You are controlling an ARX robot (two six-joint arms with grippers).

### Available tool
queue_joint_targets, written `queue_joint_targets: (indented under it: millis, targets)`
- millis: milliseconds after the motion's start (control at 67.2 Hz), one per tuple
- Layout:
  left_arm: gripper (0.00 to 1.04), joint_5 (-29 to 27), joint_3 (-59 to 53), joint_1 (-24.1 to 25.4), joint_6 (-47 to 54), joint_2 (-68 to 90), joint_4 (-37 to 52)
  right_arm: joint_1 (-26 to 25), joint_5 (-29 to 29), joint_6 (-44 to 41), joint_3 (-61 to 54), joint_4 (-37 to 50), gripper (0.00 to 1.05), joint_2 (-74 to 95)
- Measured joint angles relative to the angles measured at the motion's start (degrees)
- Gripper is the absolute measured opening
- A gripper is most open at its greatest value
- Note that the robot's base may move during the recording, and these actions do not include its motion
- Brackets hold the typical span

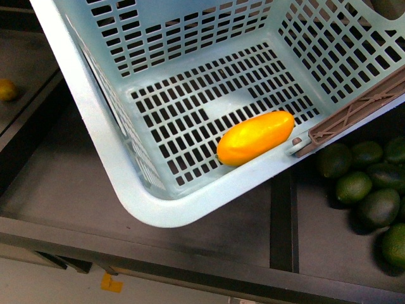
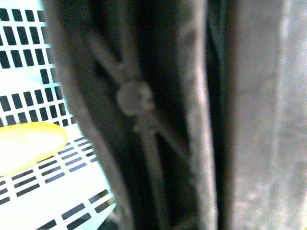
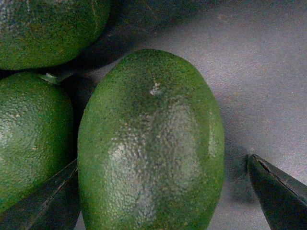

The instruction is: Pick mango and avocado into basket

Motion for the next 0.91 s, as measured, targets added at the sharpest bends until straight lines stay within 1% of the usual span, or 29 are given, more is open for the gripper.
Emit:
queue_joint_targets:
  millis: [387,521,535,625,640,714,773,907]
  targets:
    - [0.14,-0.02,0.00,0.00,0.00,0.00,0.00,-0.31,0.96,0.39,1.57,0.46,0.96,1.16]
    - [0.14,0.00,0.00,0.00,-0.02,0.00,0.00,-0.50,1.55,0.61,1.79,0.46,0.81,1.22]
    - [0.14,0.00,0.00,0.00,-0.02,0.00,0.00,-0.55,1.62,0.63,1.81,0.46,0.78,1.25]
    - [0.14,-0.02,0.00,0.00,0.00,0.00,0.00,-0.83,1.66,0.76,1.81,0.46,0.67,1.25]
    - [0.14,-0.02,0.00,0.00,0.00,0.00,0.00,-0.92,1.64,0.81,1.81,0.46,0.64,1.25]
    - [0.14,0.00,0.00,0.00,0.00,0.00,0.00,-1.22,1.42,0.92,1.79,0.44,0.56,1.22]
    - [0.14,0.04,0.00,0.00,-0.02,0.00,0.00,-1.55,0.96,1.05,1.75,0.39,0.54,1.14]
    - [0.14,0.07,0.00,0.00,-0.02,0.00,0.00,-2.49,-0.26,1.33,1.07,-0.02,0.53,0.22]
